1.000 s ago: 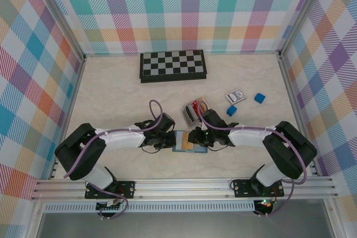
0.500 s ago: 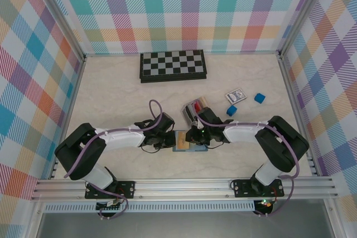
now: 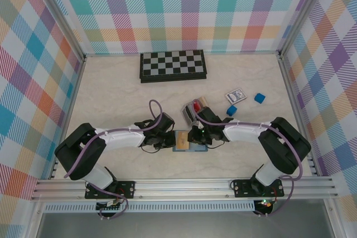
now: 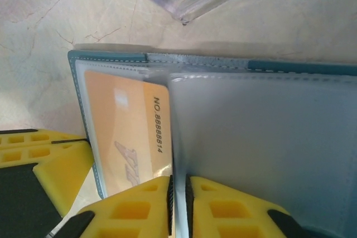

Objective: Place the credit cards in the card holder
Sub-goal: Insert the credit card into the card slot.

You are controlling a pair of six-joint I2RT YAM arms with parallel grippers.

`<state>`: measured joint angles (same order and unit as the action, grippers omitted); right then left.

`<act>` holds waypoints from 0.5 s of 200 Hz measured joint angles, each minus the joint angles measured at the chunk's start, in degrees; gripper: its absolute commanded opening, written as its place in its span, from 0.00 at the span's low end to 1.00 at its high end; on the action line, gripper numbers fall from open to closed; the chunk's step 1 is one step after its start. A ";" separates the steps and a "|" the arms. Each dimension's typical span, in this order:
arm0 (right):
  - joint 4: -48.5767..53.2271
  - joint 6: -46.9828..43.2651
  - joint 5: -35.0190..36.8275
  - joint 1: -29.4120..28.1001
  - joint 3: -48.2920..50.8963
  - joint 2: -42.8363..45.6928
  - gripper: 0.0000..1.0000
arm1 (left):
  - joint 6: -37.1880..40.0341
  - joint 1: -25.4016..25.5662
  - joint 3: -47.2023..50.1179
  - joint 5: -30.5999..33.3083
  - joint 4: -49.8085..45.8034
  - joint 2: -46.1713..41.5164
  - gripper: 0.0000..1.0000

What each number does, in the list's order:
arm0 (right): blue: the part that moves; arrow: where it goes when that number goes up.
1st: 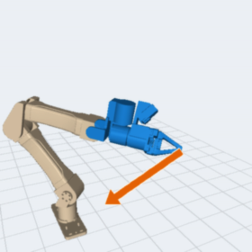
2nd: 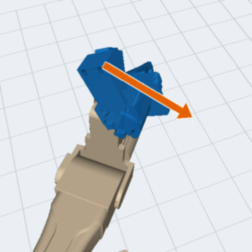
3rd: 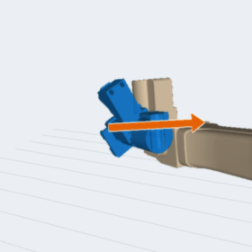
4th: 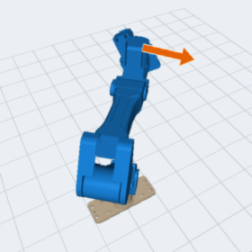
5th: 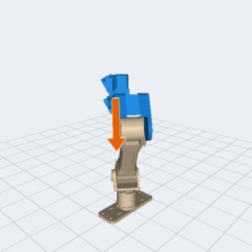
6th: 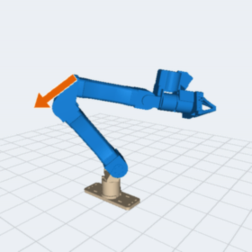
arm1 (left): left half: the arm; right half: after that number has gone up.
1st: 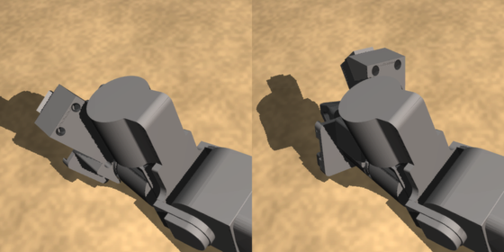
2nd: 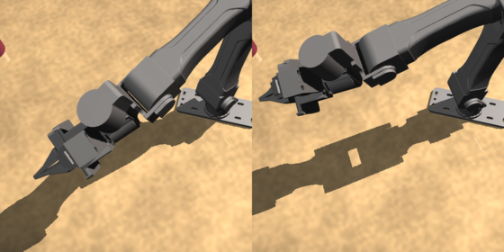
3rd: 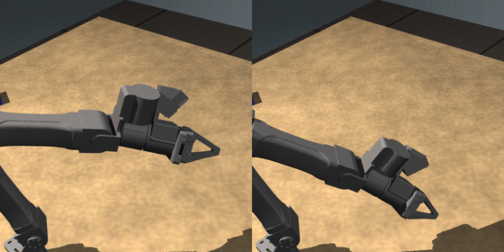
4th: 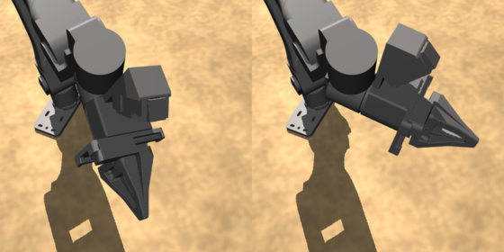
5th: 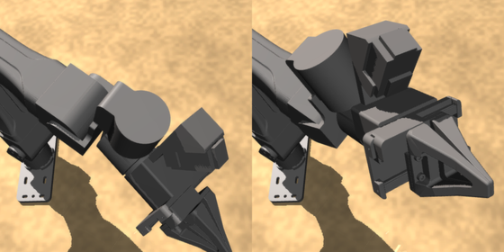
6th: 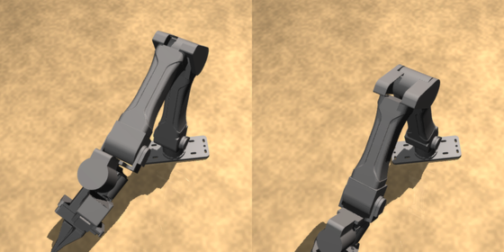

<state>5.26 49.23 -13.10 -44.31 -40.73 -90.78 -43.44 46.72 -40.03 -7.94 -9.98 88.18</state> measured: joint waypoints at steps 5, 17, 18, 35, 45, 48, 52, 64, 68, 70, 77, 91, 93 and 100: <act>-0.20 -0.04 -0.26 0.00 -0.07 -0.33 0.12 | -0.02 0.00 0.00 0.00 0.00 0.00 0.09; -0.74 -0.11 -1.03 0.00 -0.24 -1.03 0.11 | 0.00 0.00 0.00 -0.04 0.00 0.00 0.09; -0.79 -0.11 -1.07 0.00 -0.24 -1.05 0.11 | 0.00 0.00 0.00 -0.04 0.00 0.00 0.09; -1.22 -0.26 -1.95 -0.04 -0.87 -1.86 0.11 | 0.00 0.00 0.00 -0.11 0.02 0.11 0.09; -1.18 -0.46 -2.23 -0.17 -1.31 -2.43 0.12 | 0.02 0.00 -0.04 -0.11 0.02 0.11 0.09; -1.11 -0.48 -2.29 -0.17 -1.42 -2.54 0.12 | 0.02 0.00 -0.04 -0.11 0.02 0.13 0.09; -1.03 -0.55 -2.36 -0.17 -1.53 -2.64 0.12 | 0.02 0.00 -0.04 -0.11 0.00 0.15 0.09; -0.68 -0.83 -2.40 -0.26 -1.88 -2.82 0.13 | 0.02 0.00 -0.09 -0.11 0.00 0.15 0.09; -0.52 -0.90 -2.40 -0.28 -2.01 -2.84 0.14 | 0.02 0.00 -0.09 -0.11 -0.02 0.15 0.09; -0.37 -0.90 -2.36 -0.33 -2.10 -2.89 0.14 | 0.02 0.00 -0.09 -0.11 -0.02 0.15 0.09; 0.31 -1.05 -2.21 -0.37 -2.51 -2.95 0.16 | 0.02 0.00 -0.11 -0.11 -0.02 0.15 0.09; 2.49 -1.25 -1.09 -0.61 -3.76 -3.06 0.17 | 0.02 0.00 -0.17 -0.02 -0.22 0.15 0.08; 2.93 -1.29 -0.79 -0.72 -4.02 -3.06 0.17 | 0.02 0.00 -0.22 0.00 -0.26 0.15 0.08; 4.57 -1.38 0.44 -0.94 -4.85 -3.06 0.17 | 0.02 0.00 -0.31 0.07 -0.42 0.15 0.07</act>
<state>9.82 47.86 -12.67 -45.25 -45.58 -93.84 -43.42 46.72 -40.34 -7.88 -10.39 88.33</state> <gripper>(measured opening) 0.170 0.081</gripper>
